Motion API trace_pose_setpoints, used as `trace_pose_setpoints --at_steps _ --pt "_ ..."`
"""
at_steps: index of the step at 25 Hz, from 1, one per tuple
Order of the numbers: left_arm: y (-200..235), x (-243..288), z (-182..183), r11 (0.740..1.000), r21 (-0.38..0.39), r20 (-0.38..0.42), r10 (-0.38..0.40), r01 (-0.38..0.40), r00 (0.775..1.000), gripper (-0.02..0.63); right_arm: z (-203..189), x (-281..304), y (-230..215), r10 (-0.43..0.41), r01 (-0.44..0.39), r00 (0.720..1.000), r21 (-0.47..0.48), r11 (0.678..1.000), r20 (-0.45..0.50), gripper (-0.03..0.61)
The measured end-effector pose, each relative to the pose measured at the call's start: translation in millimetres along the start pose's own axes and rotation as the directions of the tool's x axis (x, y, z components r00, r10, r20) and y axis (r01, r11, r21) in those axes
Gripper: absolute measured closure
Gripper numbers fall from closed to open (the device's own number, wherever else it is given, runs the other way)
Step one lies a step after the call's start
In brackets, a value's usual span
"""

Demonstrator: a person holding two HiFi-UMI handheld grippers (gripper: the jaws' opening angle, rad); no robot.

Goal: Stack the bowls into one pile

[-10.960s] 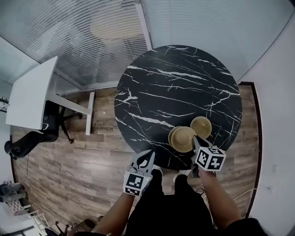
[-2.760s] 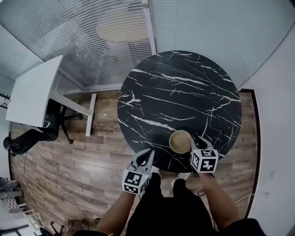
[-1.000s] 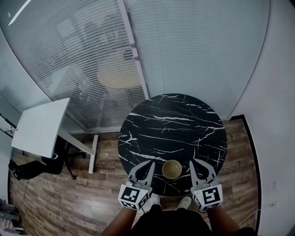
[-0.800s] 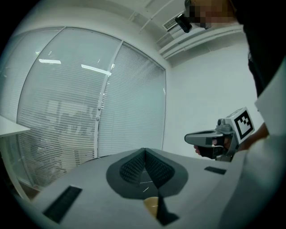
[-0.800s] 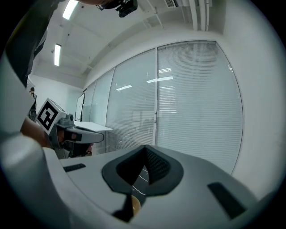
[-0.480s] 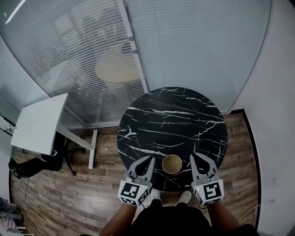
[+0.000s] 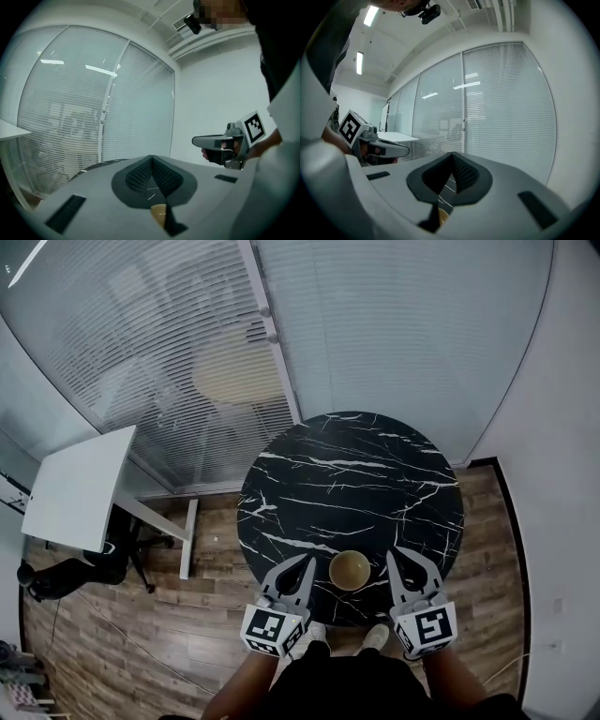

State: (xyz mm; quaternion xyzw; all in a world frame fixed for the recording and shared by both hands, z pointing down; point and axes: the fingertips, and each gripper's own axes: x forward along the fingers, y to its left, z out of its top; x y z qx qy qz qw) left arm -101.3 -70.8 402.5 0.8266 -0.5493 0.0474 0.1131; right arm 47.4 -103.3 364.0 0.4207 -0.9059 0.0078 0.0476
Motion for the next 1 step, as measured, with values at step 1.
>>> trace_pose_setpoints --at_steps 1 --pt "0.2 0.8 -0.2 1.000 -0.003 -0.001 -0.001 0.001 1.000 0.600 1.8 0.8 -0.6 0.001 -0.001 1.000 -0.004 1.000 0.003 0.571"
